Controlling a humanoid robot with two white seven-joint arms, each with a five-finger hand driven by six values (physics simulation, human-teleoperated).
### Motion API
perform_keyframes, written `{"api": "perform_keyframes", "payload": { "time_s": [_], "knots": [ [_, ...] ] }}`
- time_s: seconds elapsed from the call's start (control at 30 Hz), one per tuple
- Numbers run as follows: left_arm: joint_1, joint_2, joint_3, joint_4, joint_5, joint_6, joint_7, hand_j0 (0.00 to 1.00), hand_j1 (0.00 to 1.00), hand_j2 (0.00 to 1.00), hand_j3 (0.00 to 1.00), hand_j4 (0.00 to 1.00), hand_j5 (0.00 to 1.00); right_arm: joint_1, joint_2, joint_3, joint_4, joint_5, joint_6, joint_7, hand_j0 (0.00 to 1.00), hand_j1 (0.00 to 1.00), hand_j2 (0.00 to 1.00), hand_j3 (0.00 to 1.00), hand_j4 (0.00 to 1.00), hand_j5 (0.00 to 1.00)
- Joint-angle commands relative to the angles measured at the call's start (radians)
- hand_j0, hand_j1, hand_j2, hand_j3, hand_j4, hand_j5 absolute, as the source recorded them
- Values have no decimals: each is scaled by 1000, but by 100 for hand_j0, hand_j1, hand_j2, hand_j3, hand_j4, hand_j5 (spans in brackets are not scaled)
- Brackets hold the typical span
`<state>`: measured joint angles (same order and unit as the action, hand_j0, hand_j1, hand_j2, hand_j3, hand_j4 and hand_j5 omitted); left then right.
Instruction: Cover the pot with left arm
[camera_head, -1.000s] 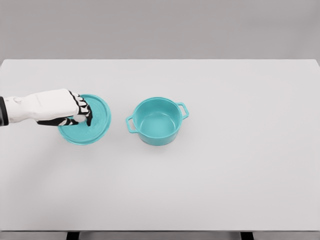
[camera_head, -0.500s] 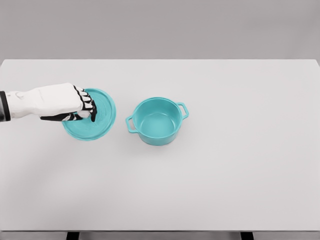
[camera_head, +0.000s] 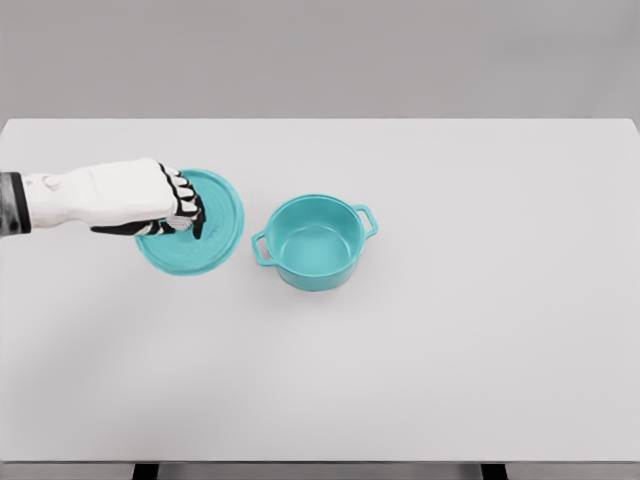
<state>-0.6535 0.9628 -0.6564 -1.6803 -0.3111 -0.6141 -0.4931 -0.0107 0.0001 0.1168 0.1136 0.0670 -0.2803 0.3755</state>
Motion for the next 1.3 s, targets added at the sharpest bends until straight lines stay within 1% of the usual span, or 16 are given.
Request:
{"api": "perform_keyframes", "payload": {
  "time_s": [0.0,0.1,0.27,0.5,0.63,0.73,0.9,1.0,1.13,1.2,1.27],
  "knots": [
    [-2,-10,-6,1,6,3,-1,49,49,49,49,49,49,0,0,0,0,0,0,0,100,100,100,100,100,100],
    [-3,-19,-8,1,3,3,-1,50,50,50,50,50,50,0,0,0,0,0,0,0,100,100,100,100,100,100],
    [-29,-33,-43,2,0,3,-1,50,50,50,50,50,50,0,0,0,0,0,0,0,100,100,100,100,100,100],
    [-32,-55,-49,2,-5,3,-1,50,50,50,50,50,50,0,0,0,0,0,0,0,100,100,100,100,100,100],
    [-44,-61,-51,2,-6,3,-1,50,50,50,50,50,50,0,0,0,0,0,0,0,100,100,100,100,100,100],
    [-68,-64,-86,10,-6,3,-1,50,50,50,50,50,50,0,0,0,0,0,0,0,100,100,100,100,100,100],
    [-72,-70,-88,10,-6,3,-1,50,50,50,50,50,50,0,0,0,0,0,0,0,100,100,100,100,100,100],
    [-92,-85,-118,13,-8,3,-1,50,50,50,50,50,50,0,0,0,0,0,0,0,100,100,100,100,100,100],
    [-98,-95,-124,13,-8,3,-4,50,50,50,50,50,50,0,0,0,0,0,0,0,100,100,100,100,100,100],
    [-112,-95,-147,13,-8,3,-5,50,50,50,50,50,50,0,0,0,0,0,0,0,100,100,100,100,100,100],
    [-115,-95,-150,13,-8,3,-7,50,50,50,50,50,50,0,0,0,0,0,0,0,100,100,100,100,100,100]
  ]
}}
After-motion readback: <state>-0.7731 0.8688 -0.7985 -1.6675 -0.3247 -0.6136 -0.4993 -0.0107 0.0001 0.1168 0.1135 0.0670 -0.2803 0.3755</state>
